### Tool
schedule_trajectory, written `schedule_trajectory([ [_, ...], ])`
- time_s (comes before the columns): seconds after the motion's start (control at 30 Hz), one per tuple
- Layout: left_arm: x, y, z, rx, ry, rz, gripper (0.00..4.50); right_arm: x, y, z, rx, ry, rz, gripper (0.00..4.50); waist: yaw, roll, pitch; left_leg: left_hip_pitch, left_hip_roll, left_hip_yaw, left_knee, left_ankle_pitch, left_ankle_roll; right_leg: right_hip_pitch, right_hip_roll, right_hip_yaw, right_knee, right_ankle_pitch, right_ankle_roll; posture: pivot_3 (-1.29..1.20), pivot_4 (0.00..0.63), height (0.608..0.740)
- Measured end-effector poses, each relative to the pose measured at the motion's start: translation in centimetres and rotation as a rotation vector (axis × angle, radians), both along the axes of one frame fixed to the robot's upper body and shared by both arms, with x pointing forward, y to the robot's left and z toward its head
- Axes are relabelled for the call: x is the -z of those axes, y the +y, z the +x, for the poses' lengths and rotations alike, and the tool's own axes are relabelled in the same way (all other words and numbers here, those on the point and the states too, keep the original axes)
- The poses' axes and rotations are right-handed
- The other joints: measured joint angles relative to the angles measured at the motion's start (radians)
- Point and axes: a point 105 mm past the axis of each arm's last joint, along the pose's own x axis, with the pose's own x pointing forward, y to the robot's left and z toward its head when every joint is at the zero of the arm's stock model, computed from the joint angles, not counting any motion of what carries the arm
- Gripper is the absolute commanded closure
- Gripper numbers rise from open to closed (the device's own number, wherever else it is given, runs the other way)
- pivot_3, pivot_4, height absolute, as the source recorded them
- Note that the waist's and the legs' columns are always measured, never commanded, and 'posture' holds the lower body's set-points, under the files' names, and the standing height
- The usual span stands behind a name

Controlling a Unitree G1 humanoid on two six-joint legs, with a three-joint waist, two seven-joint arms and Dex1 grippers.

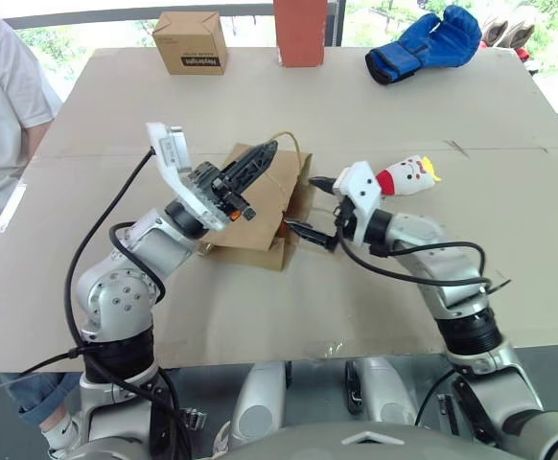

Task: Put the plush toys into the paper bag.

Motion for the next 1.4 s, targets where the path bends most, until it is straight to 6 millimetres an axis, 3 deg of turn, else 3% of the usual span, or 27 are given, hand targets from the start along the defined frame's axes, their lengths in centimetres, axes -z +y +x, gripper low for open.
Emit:
schedule_trajectory([
  [0.17,-0.1,0.1,0.4,-0.041,0.002,-0.019,4.5,-1.9,-5.5,1.6,0.179,-0.006,-0.038,0.04,0.001,0.0,0.0,0.0,0.0,0.0,0.0,0.0,0.0,0.0,0.0,0.0,-0.001,0.0,0.0,0.0,0.15,0.714],
  [0.27,-0.2,0.0,0.4,-0.058,0.016,-0.043,4.5,-2.7,-9.1,4.5,0.382,-0.005,-0.091,0.04,-0.004,0.0,0.0,0.0,0.0,0.002,0.0,0.0,0.0,0.0,0.0,0.0,0.0,0.0,0.0,0.0,0.15,0.714],
  [0.3,-0.2,0.0,0.4,-0.058,0.016,-0.043,4.5,-2.7,-9.1,4.5,0.383,-0.005,-0.091,0.04,-0.004,0.0,0.0,0.0,0.0,0.001,0.0,0.0,0.0,0.0,0.0,0.0,0.0,0.0,0.0,0.0,0.15,0.714],
  [0.4,-0.5,-0.5,-0.2,-0.053,0.015,-0.054,4.5,-0.9,-11.7,7.8,0.557,0.077,-0.168,0.04,-0.003,0.0,0.0,0.0,0.0,0.002,0.0,0.0,0.0,0.0,0.0,0.001,-0.001,0.0,0.0,0.0,0.15,0.714],
  [0.53,-0.3,-0.6,-0.6,-0.064,0.036,-0.058,4.5,2.9,-13.6,10.0,0.65,0.199,-0.261,0.04,-0.001,0.0,0.0,-0.001,0.0,0.002,0.0,0.0,0.001,0.0,0.0,0.001,-0.001,0.001,0.001,0.0,0.15,0.714],
  [0.63,-0.3,-0.6,-0.8,-0.074,0.043,-0.061,4.5,3.1,-13.6,10.3,0.639,0.217,-0.259,0.83,-0.001,0.0,0.0,-0.001,0.0,0.002,0.0,0.0,0.001,0.0,0.0,0.001,-0.001,0.002,0.003,0.0,0.15,0.714],
  [0.7,-0.4,-0.6,-1.0,-0.074,0.044,-0.064,4.5,3.2,-13.5,10.3,0.634,0.221,-0.261,1.8,0.0,0.0,0.0,0.0,0.0,0.002,0.0,0.0,0.001,0.001,0.0,0.001,-0.001,0.002,0.003,0.0,0.15,0.714],
  [0.77,-0.4,-0.6,-1.1,-0.08,0.05,-0.067,4.5,3.3,-13.7,10.1,0.628,0.221,-0.266,2.36,0.001,0.0,0.0,0.0,0.0,0.002,0.001,0.0,0.001,0.001,0.0,0.001,-0.001,0.002,0.003,0.0,0.15,0.714],
  [0.93,-0.4,-0.6,-1.1,-0.085,0.054,-0.07,4.5,3.3,-13.6,9.0,0.589,0.184,-0.272,4.44,0.0,0.0,0.0,0.0,0.0,0.001,0.001,0.0,0.001,0.002,0.0,0.001,-0.001,0.0,0.0,0.0,0.15,0.714],
  [1.17,-0.6,-0.8,-1.1,-0.068,0.047,-0.077,4.5,2.8,-13.1,5.8,0.454,0.156,-0.193,4.48,0.002,0.0,0.0,-0.001,-0.001,0.001,0.001,0.0,0.001,0.001,0.0,0.0,-0.002,0.002,0.004,0.0,0.15,0.714],
  [1.3,-1.3,-1.6,-1.5,-0.001,0.029,-0.096,4.5,-0.6,-10.3,3.3,0.296,0.1,-0.071,4.48,-0.005,0.0,0.0,0.0,0.001,0.001,0.001,0.0,0.001,0.001,0.001,0.001,-0.001,0.002,0.004,0.0,0.15,0.714],
  [1.4,-1.6,-1.9,-1.5,0.029,0.022,-0.099,4.5,-1.8,-7.9,1.9,0.219,0.082,-0.02,4.48,-0.001,0.0,0.0,0.0,0.001,0.0,0.001,0.0,0.001,0.001,0.001,0.0,-0.001,0.0,0.0,0.0,0.15,0.714],
])
